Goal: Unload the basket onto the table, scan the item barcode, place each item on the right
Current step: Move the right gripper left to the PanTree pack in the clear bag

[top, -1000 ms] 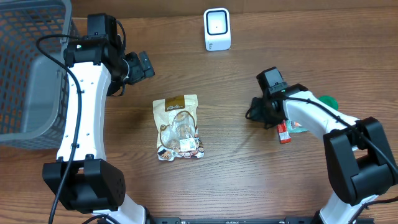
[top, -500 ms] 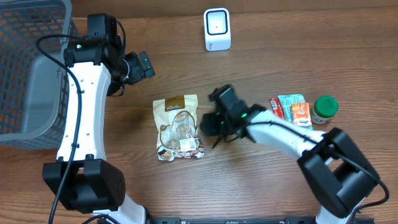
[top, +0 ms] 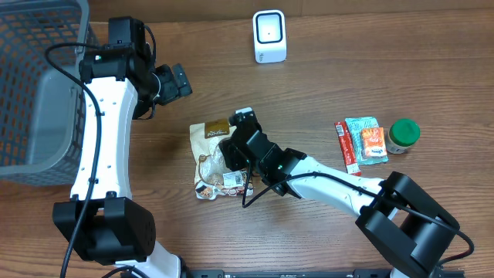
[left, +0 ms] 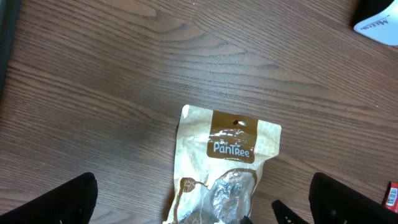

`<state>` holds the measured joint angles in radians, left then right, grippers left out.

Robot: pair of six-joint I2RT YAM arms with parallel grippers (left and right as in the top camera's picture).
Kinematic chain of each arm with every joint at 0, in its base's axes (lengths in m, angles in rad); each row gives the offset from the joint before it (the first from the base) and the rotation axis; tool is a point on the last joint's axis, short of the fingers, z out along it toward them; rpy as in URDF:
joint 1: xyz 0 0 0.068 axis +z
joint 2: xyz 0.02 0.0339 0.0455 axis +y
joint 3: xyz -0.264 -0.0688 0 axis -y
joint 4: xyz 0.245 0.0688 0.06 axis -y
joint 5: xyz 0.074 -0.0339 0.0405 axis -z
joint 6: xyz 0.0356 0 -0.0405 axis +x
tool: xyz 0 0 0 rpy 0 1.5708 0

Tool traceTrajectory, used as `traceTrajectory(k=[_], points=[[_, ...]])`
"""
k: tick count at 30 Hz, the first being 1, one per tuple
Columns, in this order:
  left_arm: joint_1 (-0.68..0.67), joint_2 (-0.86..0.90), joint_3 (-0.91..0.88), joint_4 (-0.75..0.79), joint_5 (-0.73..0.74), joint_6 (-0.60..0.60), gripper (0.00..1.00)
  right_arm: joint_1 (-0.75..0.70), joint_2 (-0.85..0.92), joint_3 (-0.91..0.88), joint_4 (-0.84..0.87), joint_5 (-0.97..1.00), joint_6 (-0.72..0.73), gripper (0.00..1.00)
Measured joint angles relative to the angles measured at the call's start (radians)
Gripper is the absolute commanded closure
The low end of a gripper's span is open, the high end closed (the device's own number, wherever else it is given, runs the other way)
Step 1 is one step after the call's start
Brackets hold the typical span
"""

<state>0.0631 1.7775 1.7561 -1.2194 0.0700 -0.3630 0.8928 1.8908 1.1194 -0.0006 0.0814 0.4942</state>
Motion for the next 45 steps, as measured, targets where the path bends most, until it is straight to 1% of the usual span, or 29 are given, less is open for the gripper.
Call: traceTrajectory(k=[5, 6, 10, 13, 17, 27, 31, 39, 42, 43, 45], points=[[0.0, 0.0, 0.0, 0.0, 0.0, 0.0, 0.0, 0.021, 0.037, 0.0, 0.014, -0.026, 0.0, 0.49], [0.0, 0.0, 0.0, 0.0, 0.0, 0.0, 0.0, 0.026, 0.051, 0.0, 0.015, -0.028, 0.0, 0.5], [0.0, 0.0, 0.0, 0.0, 0.0, 0.0, 0.0, 0.033, 0.109, 0.0, 0.014, -0.029, 0.002, 0.62], [0.0, 0.0, 0.0, 0.0, 0.0, 0.0, 0.0, 0.031, 0.116, 0.0, -0.008, -0.003, 0.003, 0.65], [0.0, 0.0, 0.0, 0.0, 0.0, 0.0, 0.0, 0.031, 0.115, 0.001, -0.036, 0.051, 0.003, 0.65], [0.0, 0.0, 0.0, 0.0, 0.0, 0.0, 0.0, 0.031, 0.076, 0.01, -0.195, 0.244, 0.003, 0.64], [0.0, 0.0, 0.0, 0.0, 0.0, 0.0, 0.0, 0.031, 0.059, 0.01, -0.242, 0.273, 0.007, 0.64], [0.0, 0.0, 0.0, 0.0, 0.0, 0.0, 0.01, -0.009, 0.03, 0.01, -0.355, 0.325, 0.11, 0.64], [0.0, 0.0, 0.0, 0.0, 0.0, 0.0, 0.0, -0.05, 0.025, 0.01, -0.389, 0.329, 0.154, 0.62], [0.0, 0.0, 0.0, 0.0, 0.0, 0.0, 0.0, -0.064, 0.023, 0.01, -0.395, 0.326, 0.164, 0.58], [0.0, 0.0, 0.0, 0.0, 0.0, 0.0, 0.0, -0.094, 0.02, 0.01, -0.402, 0.306, 0.183, 0.55]])
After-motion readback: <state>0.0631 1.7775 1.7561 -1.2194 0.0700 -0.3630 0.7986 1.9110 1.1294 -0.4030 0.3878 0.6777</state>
